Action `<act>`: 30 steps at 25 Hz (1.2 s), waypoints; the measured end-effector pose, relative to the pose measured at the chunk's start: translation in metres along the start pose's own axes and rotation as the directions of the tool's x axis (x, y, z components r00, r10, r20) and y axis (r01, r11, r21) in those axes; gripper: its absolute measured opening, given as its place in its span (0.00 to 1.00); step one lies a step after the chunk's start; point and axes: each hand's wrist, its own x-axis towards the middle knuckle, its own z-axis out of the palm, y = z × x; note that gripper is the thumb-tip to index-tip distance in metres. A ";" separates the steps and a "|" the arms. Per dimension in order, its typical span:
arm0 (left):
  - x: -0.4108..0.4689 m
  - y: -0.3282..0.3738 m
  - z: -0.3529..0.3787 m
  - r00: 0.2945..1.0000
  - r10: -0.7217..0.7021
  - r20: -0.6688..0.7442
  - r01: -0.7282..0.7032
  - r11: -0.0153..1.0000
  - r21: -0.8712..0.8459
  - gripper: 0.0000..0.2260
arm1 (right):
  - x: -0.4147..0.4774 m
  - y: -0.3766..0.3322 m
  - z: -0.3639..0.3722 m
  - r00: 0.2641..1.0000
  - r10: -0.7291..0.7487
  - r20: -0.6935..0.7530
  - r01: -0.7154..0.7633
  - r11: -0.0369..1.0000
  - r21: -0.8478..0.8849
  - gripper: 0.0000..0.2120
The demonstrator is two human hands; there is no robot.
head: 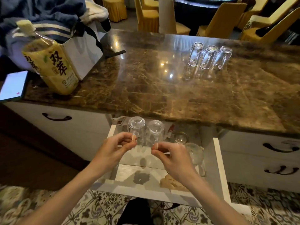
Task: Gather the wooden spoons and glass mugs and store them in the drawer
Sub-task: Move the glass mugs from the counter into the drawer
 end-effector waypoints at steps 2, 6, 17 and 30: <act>-0.003 -0.017 0.007 0.997 -0.067 0.034 0.065 0.996 0.066 0.07 | -0.003 0.011 0.014 0.996 0.066 0.054 -0.064 0.997 -0.034 0.03; 0.001 -0.037 0.015 0.983 -0.173 0.054 0.162 0.973 0.163 0.07 | 0.002 0.025 0.038 0.980 0.162 0.117 -0.153 0.985 -0.081 0.04; 0.020 -0.073 0.030 0.948 -0.317 0.018 0.302 0.919 0.252 0.05 | 0.025 0.053 0.067 0.919 0.369 0.142 -0.369 0.929 -0.027 0.04; 0.026 -0.094 0.040 0.901 -0.434 0.021 0.425 0.890 0.166 0.06 | 0.057 0.086 0.076 0.822 0.569 0.006 -0.566 0.817 0.108 0.03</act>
